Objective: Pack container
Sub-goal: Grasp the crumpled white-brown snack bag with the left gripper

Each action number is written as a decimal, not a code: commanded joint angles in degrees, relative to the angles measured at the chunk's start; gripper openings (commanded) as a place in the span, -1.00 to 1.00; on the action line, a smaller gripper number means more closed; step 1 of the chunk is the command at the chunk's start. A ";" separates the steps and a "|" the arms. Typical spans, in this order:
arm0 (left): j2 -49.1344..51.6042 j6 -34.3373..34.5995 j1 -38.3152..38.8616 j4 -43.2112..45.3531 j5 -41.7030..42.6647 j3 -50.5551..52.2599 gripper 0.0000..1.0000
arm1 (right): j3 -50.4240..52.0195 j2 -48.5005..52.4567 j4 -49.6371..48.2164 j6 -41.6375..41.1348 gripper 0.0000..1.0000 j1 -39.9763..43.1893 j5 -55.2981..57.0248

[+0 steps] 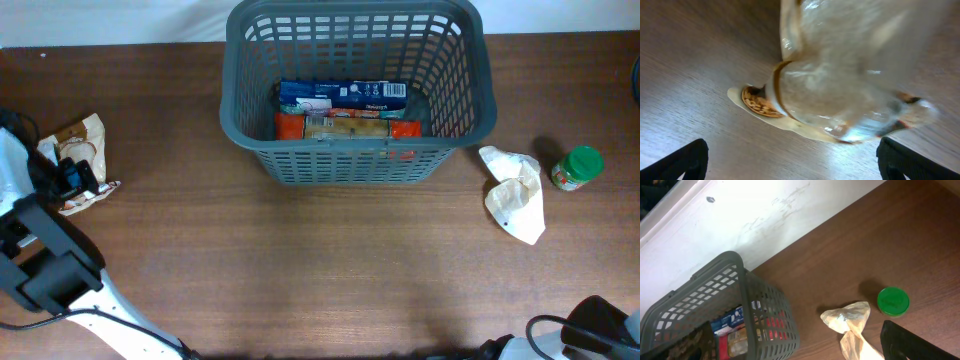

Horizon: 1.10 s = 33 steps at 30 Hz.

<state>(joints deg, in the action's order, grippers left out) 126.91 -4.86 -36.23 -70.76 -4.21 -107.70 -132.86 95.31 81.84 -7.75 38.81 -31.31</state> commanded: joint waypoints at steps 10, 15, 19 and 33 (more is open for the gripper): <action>-0.24 -2.51 -0.28 11.19 7.02 8.68 0.69 | -0.22 -0.02 -0.17 -0.07 0.97 0.26 0.31; -0.24 -2.49 -0.26 9.40 6.80 8.68 0.61 | -0.22 -0.02 -0.15 -0.07 0.97 0.26 0.31; -0.28 -2.49 -0.20 6.58 3.15 8.63 0.61 | -0.22 -0.02 -0.17 -0.07 0.98 0.26 0.31; -0.39 -17.11 0.70 -4.96 2.93 -8.46 0.89 | -0.22 -0.02 -0.17 -0.07 0.97 0.26 0.31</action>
<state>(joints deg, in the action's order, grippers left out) 127.00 -15.59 -35.64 -76.51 -0.89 -114.04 -132.86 95.31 81.87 -7.77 38.83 -31.31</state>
